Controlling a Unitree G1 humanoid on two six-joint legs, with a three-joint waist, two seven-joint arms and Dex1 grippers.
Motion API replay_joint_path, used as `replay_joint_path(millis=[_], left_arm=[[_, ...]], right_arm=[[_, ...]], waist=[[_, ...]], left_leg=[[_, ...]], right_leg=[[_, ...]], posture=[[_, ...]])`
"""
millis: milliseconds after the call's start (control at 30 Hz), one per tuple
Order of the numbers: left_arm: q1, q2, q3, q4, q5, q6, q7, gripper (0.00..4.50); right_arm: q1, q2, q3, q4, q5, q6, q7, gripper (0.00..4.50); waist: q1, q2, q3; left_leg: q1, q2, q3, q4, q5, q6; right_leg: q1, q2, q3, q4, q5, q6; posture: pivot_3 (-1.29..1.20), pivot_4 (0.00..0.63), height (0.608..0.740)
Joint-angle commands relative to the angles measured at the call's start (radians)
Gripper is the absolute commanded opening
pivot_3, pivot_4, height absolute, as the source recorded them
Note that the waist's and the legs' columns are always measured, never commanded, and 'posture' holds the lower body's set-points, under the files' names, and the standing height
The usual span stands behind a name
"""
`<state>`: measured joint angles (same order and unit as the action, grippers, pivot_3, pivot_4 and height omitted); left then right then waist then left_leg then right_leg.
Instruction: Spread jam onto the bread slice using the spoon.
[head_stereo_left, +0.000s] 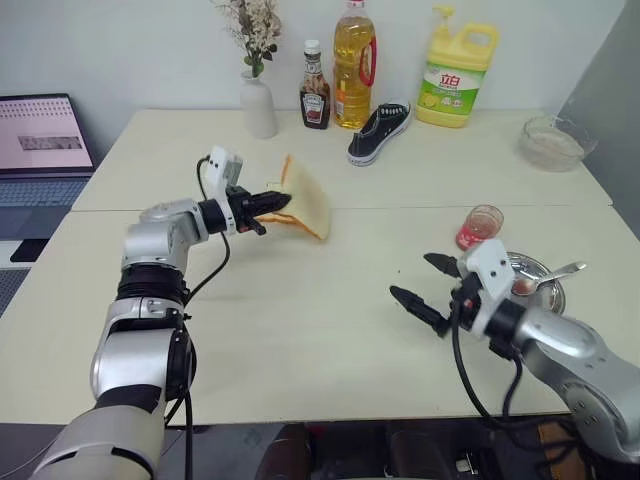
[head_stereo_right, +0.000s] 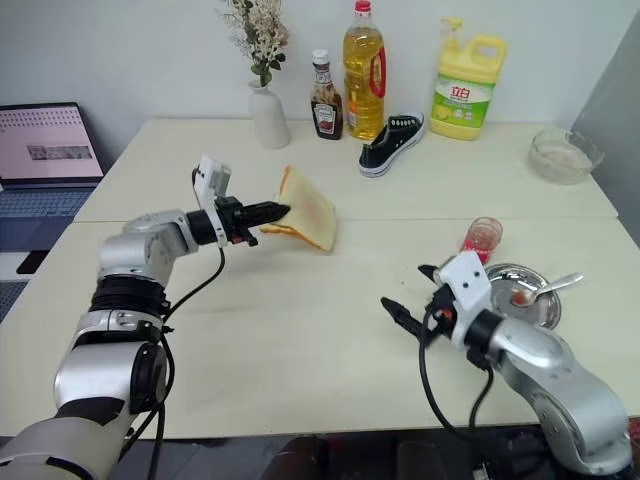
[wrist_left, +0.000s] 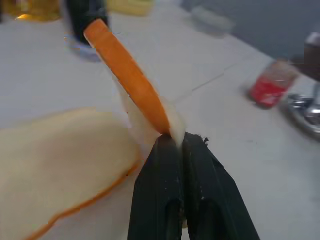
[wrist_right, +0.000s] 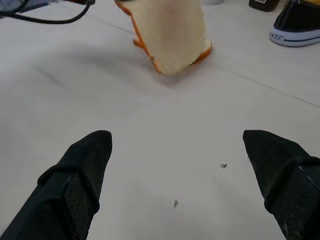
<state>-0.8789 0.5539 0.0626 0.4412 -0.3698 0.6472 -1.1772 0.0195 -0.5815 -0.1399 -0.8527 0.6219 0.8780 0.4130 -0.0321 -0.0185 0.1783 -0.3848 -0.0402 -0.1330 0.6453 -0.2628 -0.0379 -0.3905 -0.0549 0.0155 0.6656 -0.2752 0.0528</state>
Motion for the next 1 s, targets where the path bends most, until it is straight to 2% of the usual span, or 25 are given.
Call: replay_joint_path(millis=[33, 133, 233, 300, 400, 500, 633, 767, 1000], left_arm=[[0.061, 0.08, -0.107, -0.308, -0.13, 0.197, -0.165, 0.02], [0.128, 0.144, -0.221, -0.418, -0.119, 0.175, -0.262, 0.02], [0.167, 0.167, -0.354, -0.395, 0.012, -0.029, -0.315, 0.02], [0.158, 0.122, -0.419, -0.27, 0.136, -0.247, -0.268, 0.02], [0.096, 0.011, -0.449, -0.043, 0.261, -0.505, -0.149, 0.02], [0.026, -0.076, -0.441, 0.132, 0.323, -0.675, -0.079, 0.02], [-0.053, -0.168, -0.409, 0.281, 0.336, -0.757, -0.024, 0.02], [-0.072, -0.214, -0.406, 0.347, 0.345, -0.809, -0.039, 0.02], [-0.042, -0.227, -0.442, 0.344, 0.387, -0.894, -0.139, 0.02]], right_arm=[[0.088, -0.004, -0.155, -0.151, 0.149, 0.04, -0.025, 4.5], [0.151, -0.026, -0.212, -0.193, 0.252, 0.041, -0.069, 4.5], [0.191, -0.07, -0.227, -0.194, 0.345, 0.01, -0.122, 4.5], [0.205, -0.093, -0.205, -0.194, 0.358, -0.01, -0.161, 4.5], [0.221, -0.115, -0.159, -0.194, 0.356, -0.039, -0.209, 4.5], [0.243, -0.133, -0.128, -0.194, 0.352, -0.064, -0.24, 4.5], [0.271, -0.147, -0.117, -0.194, 0.328, -0.084, -0.253, 4.5], [0.276, -0.152, -0.109, -0.191, 0.317, -0.093, -0.254, 4.5], [0.251, -0.153, -0.09, -0.17, 0.301, -0.092, -0.245, 4.5]], waist=[[-0.001, 0.0, 0.0], [-0.003, 0.001, 0.0], [-0.001, 0.002, 0.0], [0.005, 0.002, 0.0], [0.019, 0.001, 0.0], [0.029, -0.001, 0.001], [0.03, -0.001, 0.001], [0.021, -0.001, 0.001], [0.008, -0.001, 0.001]], left_leg=[[0.001, 0.0, 0.0, 0.0, 0.0, 0.0], [0.005, 0.001, 0.002, 0.0, 0.0, 0.0], [0.005, 0.001, 0.003, 0.0, 0.0, 0.001], [0.005, 0.001, 0.004, 0.0, 0.002, 0.003], [0.004, 0.0, 0.005, 0.001, 0.004, 0.007], [0.002, -0.001, 0.006, 0.001, 0.005, 0.008], [0.0, -0.002, 0.006, 0.001, 0.005, 0.008], [0.0, -0.003, 0.008, 0.001, 0.004, 0.008], [0.001, -0.002, 0.007, 0.0, 0.005, 0.008]], right_leg=[[0.001, 0.0, 0.0, 0.0, 0.0, 0.0], [0.003, 0.001, 0.001, 0.001, 0.0, 0.0], [0.003, 0.001, 0.002, 0.001, 0.0, 0.0], [0.004, 0.001, 0.001, 0.001, 0.001, -0.002], [0.005, 0.0, 0.001, -0.001, 0.003, -0.001], [0.004, 0.0, 0.001, -0.003, 0.004, 0.001], [0.002, -0.001, 0.0, -0.003, 0.006, 0.001], [0.002, 0.0, 0.001, -0.003, 0.006, 0.001], [0.002, 0.001, 0.0, -0.002, 0.006, 0.001]], posture=[[0.0, 0.15, 0.74], [0.0, 0.15, 0.74], [0.0, 0.15, 0.74], [0.0, 0.15, 0.74], [0.0, 0.15, 0.74], [0.0, 0.15, 0.74], [0.0, 0.15, 0.74], [0.0, 0.15, 0.74], [0.0, 0.15, 0.74]])
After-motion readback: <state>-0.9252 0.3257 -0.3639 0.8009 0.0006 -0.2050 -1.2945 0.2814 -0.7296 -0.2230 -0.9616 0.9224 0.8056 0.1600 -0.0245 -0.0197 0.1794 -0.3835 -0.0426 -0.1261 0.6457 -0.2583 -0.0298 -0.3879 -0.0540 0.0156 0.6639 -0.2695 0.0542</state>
